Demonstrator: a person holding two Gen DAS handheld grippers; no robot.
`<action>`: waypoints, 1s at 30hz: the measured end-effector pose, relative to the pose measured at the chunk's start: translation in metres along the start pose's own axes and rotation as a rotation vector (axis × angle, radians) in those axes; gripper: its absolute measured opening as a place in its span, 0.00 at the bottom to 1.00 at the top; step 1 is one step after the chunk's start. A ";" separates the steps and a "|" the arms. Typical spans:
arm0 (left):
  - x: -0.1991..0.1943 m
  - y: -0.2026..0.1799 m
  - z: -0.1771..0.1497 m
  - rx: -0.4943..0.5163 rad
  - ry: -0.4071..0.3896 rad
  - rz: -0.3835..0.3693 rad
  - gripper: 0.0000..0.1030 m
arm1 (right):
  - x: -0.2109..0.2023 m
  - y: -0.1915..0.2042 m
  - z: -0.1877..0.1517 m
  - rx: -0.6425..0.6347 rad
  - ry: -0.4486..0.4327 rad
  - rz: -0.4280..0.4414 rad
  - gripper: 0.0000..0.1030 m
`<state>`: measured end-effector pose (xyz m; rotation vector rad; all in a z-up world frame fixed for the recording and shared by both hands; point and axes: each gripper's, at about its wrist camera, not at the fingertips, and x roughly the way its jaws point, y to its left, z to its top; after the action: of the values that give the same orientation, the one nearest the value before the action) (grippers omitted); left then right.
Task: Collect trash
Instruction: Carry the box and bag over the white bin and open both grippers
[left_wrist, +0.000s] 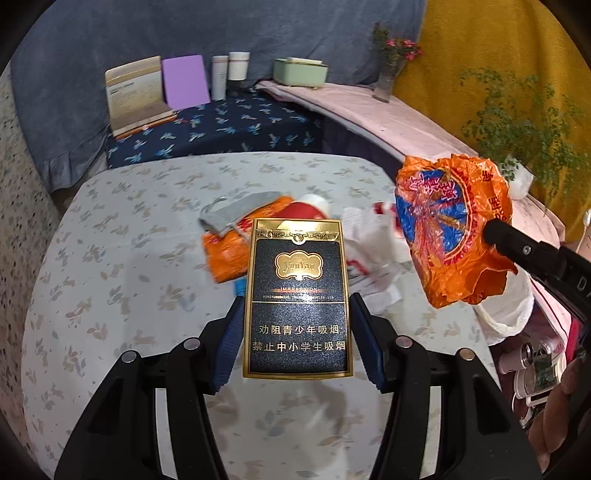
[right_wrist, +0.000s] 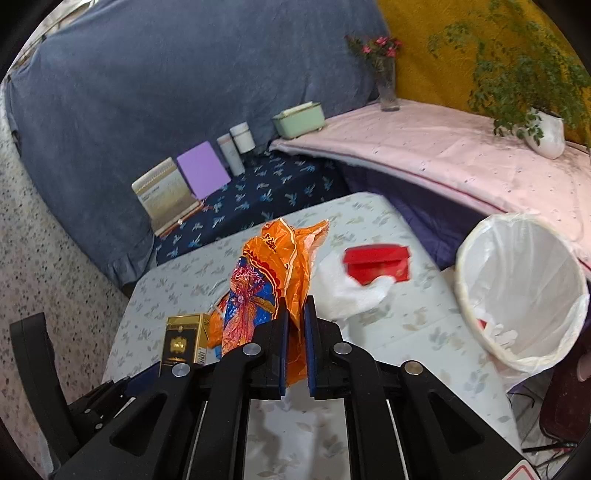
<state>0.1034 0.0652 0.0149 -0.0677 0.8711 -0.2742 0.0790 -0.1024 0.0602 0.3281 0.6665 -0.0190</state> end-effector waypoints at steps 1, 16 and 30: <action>0.000 -0.006 0.001 0.009 -0.002 -0.006 0.52 | -0.005 -0.005 0.001 0.005 -0.011 -0.006 0.07; 0.013 -0.141 0.007 0.190 0.002 -0.157 0.52 | -0.060 -0.124 0.014 0.110 -0.122 -0.187 0.08; 0.054 -0.237 0.013 0.288 0.045 -0.317 0.52 | -0.073 -0.221 0.014 0.231 -0.137 -0.320 0.08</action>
<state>0.0962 -0.1782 0.0235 0.0699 0.8560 -0.6977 0.0029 -0.3228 0.0506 0.4351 0.5754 -0.4231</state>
